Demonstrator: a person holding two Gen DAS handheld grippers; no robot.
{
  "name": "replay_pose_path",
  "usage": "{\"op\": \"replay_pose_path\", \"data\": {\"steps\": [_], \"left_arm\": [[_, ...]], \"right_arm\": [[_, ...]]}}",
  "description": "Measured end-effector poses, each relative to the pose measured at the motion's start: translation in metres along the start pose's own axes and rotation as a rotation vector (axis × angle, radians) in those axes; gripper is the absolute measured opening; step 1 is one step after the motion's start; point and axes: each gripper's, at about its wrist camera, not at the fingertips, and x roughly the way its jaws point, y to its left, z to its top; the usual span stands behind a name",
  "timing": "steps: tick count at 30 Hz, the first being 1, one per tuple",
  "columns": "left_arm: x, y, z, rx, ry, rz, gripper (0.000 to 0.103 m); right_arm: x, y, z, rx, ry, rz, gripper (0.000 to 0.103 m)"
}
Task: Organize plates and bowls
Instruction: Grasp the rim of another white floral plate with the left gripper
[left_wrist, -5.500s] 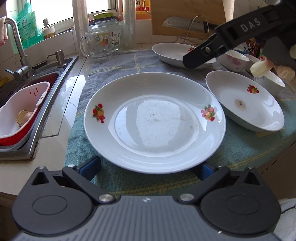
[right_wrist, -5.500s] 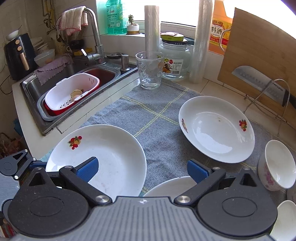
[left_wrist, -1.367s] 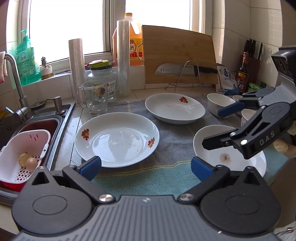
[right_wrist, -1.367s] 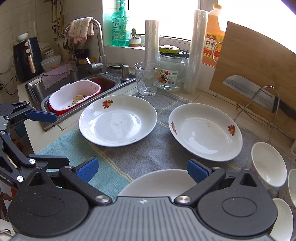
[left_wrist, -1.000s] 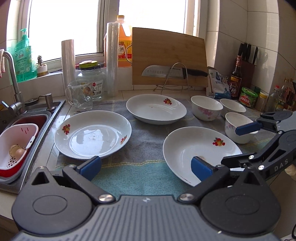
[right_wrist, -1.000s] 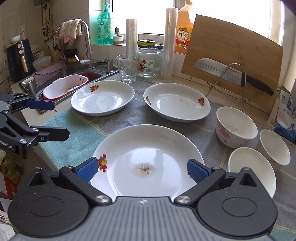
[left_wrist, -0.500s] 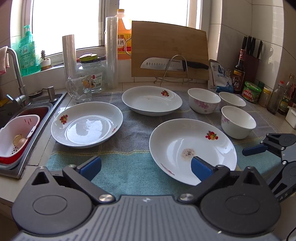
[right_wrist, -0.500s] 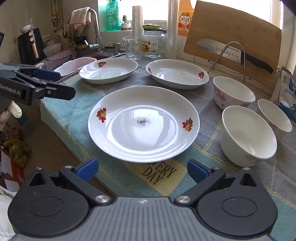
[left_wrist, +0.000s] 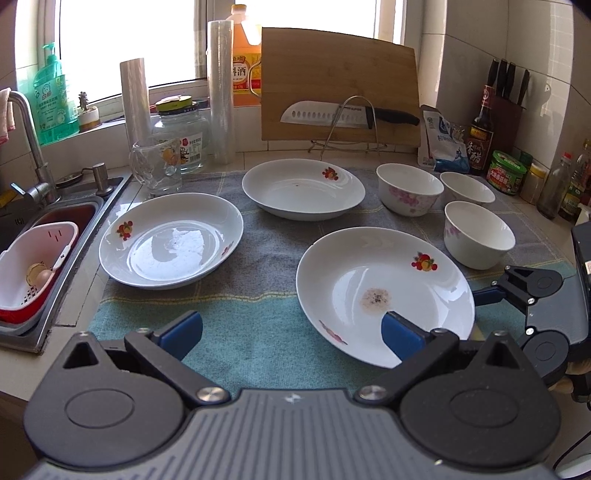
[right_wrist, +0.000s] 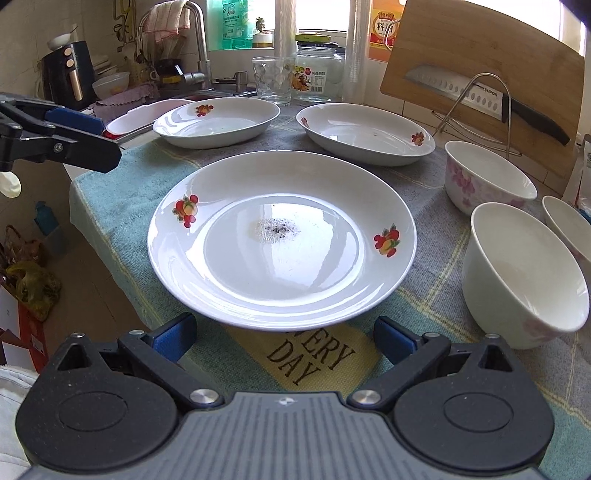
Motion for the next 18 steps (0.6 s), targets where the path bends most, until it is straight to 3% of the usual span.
{"op": "replay_pose_path", "data": {"steps": [7,12,18], "left_arm": [[0.034,0.003,0.018,0.054,0.018,-0.083,0.102],[0.064,0.002,0.035,0.119,0.076,-0.218,0.102],[0.099,-0.001,0.053,0.185,0.140,-0.319,0.102]], "right_arm": [[0.002,-0.002,0.001,-0.002,-0.007,0.006,0.103],[0.001,-0.002,-0.003,-0.001,-0.038,0.003,0.103],[0.001,0.000,-0.004,0.023,-0.055,-0.021,0.103]]}}
